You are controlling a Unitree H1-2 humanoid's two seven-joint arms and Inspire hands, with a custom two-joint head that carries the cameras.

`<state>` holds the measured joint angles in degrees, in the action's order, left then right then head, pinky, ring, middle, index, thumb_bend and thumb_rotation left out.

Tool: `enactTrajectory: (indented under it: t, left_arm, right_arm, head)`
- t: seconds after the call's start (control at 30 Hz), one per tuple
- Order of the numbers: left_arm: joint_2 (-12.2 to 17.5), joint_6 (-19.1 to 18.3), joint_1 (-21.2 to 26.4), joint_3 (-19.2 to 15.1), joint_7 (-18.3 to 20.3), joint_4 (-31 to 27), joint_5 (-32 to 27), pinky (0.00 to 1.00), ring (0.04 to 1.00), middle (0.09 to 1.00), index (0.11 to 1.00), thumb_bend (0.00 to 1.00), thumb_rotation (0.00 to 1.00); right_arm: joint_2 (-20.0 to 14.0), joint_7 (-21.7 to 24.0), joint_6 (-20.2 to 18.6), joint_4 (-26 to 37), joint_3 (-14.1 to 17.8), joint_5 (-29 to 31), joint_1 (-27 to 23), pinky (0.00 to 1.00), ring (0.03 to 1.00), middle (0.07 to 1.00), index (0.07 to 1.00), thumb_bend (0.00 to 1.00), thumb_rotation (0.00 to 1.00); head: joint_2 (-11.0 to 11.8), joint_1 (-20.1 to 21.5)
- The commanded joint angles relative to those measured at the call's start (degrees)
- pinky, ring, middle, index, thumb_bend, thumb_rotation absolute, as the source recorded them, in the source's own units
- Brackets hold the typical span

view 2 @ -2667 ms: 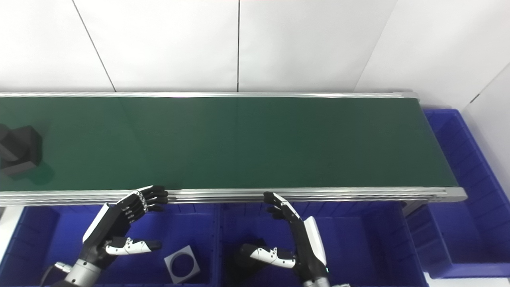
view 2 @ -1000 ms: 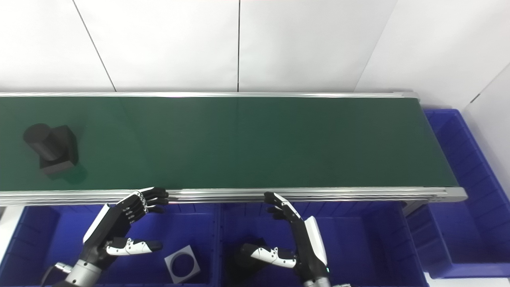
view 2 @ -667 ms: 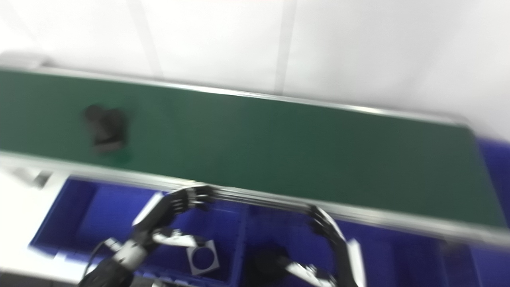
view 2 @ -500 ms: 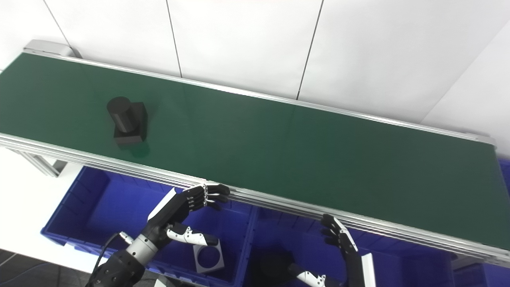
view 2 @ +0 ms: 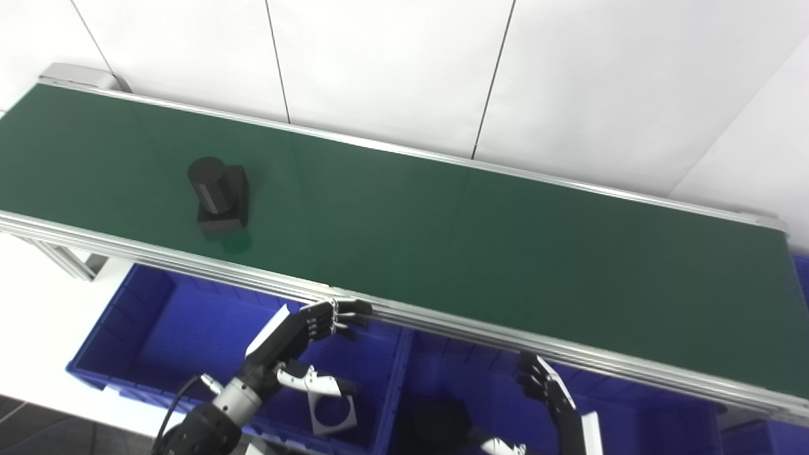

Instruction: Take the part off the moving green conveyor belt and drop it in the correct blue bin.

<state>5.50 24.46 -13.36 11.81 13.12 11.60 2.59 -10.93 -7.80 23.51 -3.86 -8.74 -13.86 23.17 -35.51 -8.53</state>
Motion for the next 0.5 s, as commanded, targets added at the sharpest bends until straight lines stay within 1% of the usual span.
enactTrajectory:
  t: [0.0,0.03,0.1,0.17,0.27,0.3,0.4,0.47]
  left_arm:
    - [0.24,2.46,0.98,0.68,-1.06,-0.49,0.35,0.63,0.744,0.784,0.729,0.85,0.20]
    - [0.31,2.46,1.07,0.86,-1.11,-0.33,0.29,0.63,0.743,0.784,0.729,0.85,0.20]
    - [0.39,2.46,1.20,1.15,-1.30,0.01,0.16,0.63,0.740,0.782,0.727,0.85,0.19]
    - [0.44,2.46,1.32,1.33,-1.26,0.44,-0.23,0.63,0.738,0.781,0.726,0.86,0.20]
    - [0.43,2.46,1.62,1.51,-1.19,1.18,-0.69,0.63,0.738,0.786,0.732,0.86,0.21]
    - [0.43,2.46,1.71,1.58,-1.27,1.33,-0.68,0.63,0.738,0.787,0.732,0.86,0.21]
    - [0.44,2.46,1.97,1.77,-1.29,1.67,-0.74,0.63,0.736,0.788,0.733,0.86,0.20]
    - [0.46,2.46,2.21,1.86,-1.11,2.01,-0.95,0.63,0.726,0.788,0.733,0.85,0.20]
  right_arm:
    - [-0.08,-0.93,3.35,2.22,0.15,0.87,-0.16,0.71,0.752,0.796,0.827,0.87,0.33]
    - [-0.19,-1.24,3.37,2.89,-0.06,1.22,-0.39,0.71,0.753,0.798,0.828,0.87,0.34]
    - [-0.32,-2.53,3.40,3.80,-0.55,1.37,-1.06,0.71,0.748,0.794,0.822,0.87,0.31]
    - [-0.37,-3.80,3.41,4.66,-0.91,1.08,-1.71,0.68,0.726,0.770,0.807,0.89,0.28]
    - [-0.59,-4.69,3.40,6.22,-1.14,0.60,-2.52,0.69,0.727,0.771,0.815,0.88,0.30]
    - [-0.64,-4.74,3.40,7.18,-1.02,0.50,-2.82,0.69,0.728,0.774,0.816,0.88,0.32]
    - [-0.50,-3.70,3.34,10.26,-0.03,0.49,-3.57,0.70,0.738,0.788,0.819,0.87,0.32]
    - [-0.13,-2.77,2.11,13.19,0.87,0.37,-4.01,0.70,0.747,0.794,0.818,0.87,0.33]
  head:
    - [0.13,-0.07]
    - [0.29,-0.09]
    - [0.60,0.09]
    - [0.82,0.29]
    - [1.21,0.77]
    - [1.21,0.84]
    - [1.26,1.76]
    - [1.35,2.32]
